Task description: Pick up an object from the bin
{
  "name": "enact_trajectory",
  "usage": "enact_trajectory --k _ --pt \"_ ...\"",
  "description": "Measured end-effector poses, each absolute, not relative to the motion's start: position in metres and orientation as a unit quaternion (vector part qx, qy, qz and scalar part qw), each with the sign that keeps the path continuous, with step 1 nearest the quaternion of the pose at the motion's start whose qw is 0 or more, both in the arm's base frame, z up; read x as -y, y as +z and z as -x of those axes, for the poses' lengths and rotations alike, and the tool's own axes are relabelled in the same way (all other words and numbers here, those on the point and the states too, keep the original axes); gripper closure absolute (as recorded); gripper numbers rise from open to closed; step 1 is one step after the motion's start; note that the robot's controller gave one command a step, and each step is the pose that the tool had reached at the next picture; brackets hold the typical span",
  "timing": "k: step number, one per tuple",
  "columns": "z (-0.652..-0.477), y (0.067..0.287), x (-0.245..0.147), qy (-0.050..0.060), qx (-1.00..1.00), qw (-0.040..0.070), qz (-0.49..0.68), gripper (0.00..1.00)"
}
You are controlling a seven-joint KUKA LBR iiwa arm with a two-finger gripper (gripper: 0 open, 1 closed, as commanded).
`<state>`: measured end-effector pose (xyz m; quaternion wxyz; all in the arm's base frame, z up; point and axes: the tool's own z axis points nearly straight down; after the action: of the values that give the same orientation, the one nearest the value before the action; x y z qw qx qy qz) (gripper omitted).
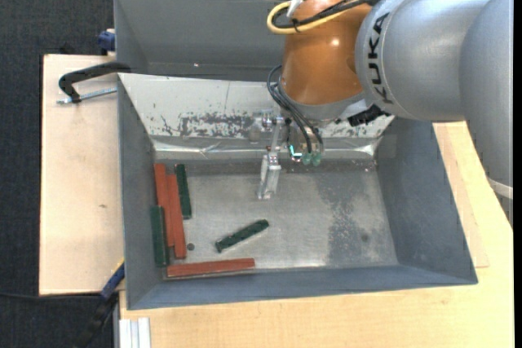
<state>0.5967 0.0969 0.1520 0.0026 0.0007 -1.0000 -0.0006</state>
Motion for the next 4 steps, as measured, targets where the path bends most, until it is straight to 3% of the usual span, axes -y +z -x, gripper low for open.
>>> enact_trajectory --k 1,2,3,4 --pt "-0.599 0.156 -0.097 -0.001 1.0 -0.001 0.0 0.0" --pt "-0.556 0.099 -0.095 -0.001 1.0 -0.003 0.007 0.0" --pt "-0.504 0.071 -0.118 -0.001 0.999 0.0 -0.034 1.0" --pt "-0.504 0.07 -0.118 -0.001 0.999 0.0 -0.033 1.0"
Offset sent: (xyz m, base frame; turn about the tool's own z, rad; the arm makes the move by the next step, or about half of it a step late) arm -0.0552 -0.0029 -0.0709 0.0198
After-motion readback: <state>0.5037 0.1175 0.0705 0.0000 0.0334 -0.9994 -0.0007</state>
